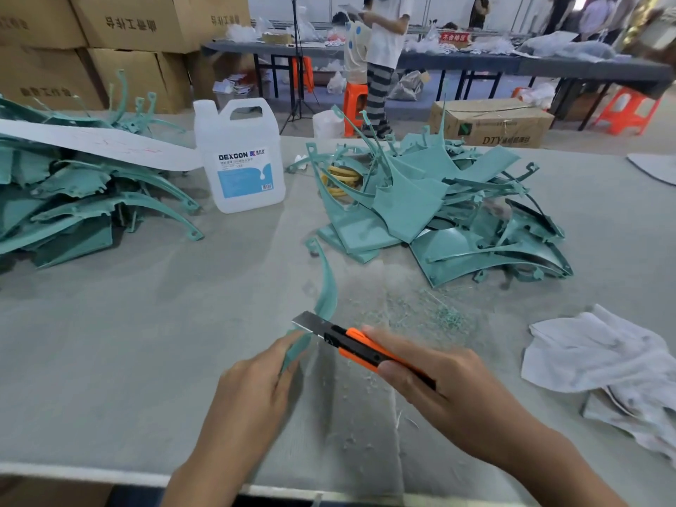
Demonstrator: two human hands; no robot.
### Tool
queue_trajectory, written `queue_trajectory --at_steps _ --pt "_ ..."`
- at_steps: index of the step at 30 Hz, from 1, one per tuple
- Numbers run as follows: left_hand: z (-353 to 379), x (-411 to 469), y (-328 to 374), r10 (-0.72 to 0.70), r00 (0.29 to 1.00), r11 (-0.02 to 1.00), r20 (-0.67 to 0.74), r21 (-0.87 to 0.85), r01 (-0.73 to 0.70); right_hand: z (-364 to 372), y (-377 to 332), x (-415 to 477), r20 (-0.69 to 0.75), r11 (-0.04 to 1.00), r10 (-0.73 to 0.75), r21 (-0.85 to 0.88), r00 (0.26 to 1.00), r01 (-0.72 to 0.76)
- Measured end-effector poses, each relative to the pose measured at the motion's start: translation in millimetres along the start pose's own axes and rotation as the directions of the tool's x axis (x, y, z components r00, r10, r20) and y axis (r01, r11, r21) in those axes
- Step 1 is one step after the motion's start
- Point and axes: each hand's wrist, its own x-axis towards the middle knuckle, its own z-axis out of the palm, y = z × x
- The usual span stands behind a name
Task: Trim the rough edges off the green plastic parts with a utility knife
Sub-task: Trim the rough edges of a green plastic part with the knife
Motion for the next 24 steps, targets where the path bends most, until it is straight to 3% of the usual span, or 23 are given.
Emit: queue_trajectory --at_steps 19,24 --pt "-11 8 -28 -0.050 0.995 0.980 -0.084 -0.196 0.033 21 105 149 0.048 0.970 0.143 -0.206 0.989 -0.130" --pt "-14 8 -34 -0.046 0.998 0.975 -0.031 -0.219 0.038 24 118 191 0.112 0.895 0.241 -0.409 0.964 -0.176"
